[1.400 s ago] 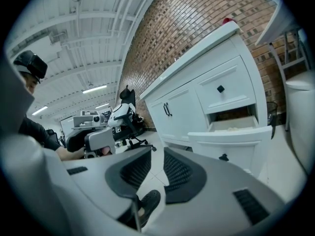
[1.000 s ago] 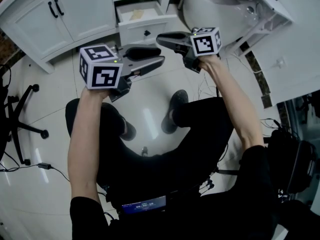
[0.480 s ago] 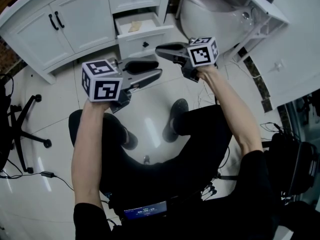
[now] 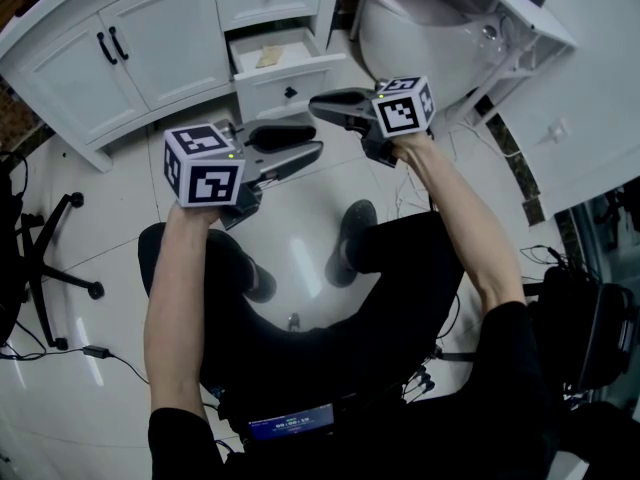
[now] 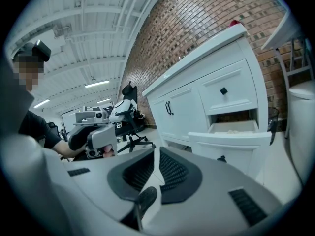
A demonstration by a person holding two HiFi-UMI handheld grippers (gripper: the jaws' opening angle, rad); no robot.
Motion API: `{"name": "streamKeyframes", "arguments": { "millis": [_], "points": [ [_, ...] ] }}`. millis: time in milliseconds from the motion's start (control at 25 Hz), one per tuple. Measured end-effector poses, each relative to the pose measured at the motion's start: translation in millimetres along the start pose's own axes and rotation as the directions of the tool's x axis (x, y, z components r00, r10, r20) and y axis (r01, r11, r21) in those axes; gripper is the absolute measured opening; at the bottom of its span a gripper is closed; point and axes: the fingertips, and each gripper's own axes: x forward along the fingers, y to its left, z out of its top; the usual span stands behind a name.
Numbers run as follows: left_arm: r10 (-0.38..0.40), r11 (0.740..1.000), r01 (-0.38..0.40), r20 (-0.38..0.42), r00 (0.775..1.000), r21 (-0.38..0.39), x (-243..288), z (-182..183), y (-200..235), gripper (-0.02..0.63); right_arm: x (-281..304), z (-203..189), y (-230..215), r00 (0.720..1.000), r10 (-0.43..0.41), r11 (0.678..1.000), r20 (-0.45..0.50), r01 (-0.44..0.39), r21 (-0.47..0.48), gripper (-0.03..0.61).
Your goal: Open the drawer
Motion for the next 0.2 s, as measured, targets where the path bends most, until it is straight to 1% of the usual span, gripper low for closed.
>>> {"name": "streamKeyframes", "arguments": {
  "millis": [200],
  "points": [
    [0.001,1.000,-0.001,0.001,1.000,-0.003,-0.2,0.1,0.8,0.117,0.4,5.6,5.4,1.000,-0.009,1.000,-0.009,0.009,-0.025,0.049]
  ]
}}
